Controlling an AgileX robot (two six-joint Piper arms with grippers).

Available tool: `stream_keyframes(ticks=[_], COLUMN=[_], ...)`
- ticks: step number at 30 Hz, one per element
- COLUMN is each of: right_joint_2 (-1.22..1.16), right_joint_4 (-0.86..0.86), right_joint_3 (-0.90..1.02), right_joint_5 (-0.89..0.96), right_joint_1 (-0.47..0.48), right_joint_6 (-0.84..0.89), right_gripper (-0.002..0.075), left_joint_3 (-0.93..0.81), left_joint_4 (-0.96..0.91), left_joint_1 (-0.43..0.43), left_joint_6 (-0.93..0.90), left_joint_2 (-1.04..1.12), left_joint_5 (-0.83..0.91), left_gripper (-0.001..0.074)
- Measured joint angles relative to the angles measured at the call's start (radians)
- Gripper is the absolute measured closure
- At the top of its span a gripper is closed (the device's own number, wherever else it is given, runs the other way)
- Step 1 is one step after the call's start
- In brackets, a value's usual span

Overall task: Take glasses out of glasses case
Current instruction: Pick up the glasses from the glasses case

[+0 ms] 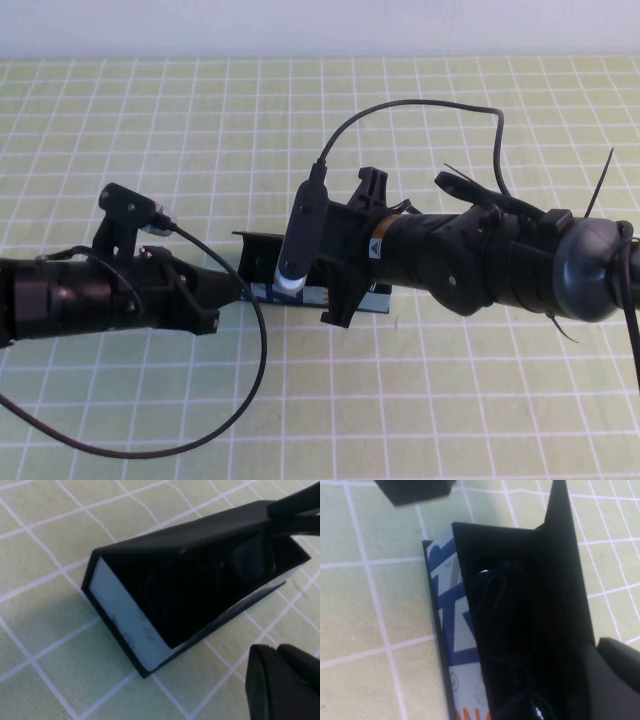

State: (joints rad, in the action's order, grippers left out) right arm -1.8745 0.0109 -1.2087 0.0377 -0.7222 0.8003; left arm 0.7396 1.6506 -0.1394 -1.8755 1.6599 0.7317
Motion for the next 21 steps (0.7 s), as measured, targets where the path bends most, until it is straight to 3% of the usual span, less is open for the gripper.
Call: stream_keyframes(ticks=[11, 21], right_joint_2=[0.000, 0.000], right_joint_4=[-0.004, -0.027], right_joint_3=[0.000, 0.000], right_joint_5=[0.000, 0.000], right_joint_1=[0.000, 0.000], right_joint_6=[0.000, 0.000], right_gripper=[0.0727, 0.0727], left_joint_3=[0.140, 0.225], left_joint_4=[0.046, 0.050], left_joint_1=[0.000, 0.000], left_joint_6=[-0.086, -0.093], left_joint_2=[0.200, 0.264], left_joint_5=[0.127, 0.082], left_gripper=[0.0739, 0.0739])
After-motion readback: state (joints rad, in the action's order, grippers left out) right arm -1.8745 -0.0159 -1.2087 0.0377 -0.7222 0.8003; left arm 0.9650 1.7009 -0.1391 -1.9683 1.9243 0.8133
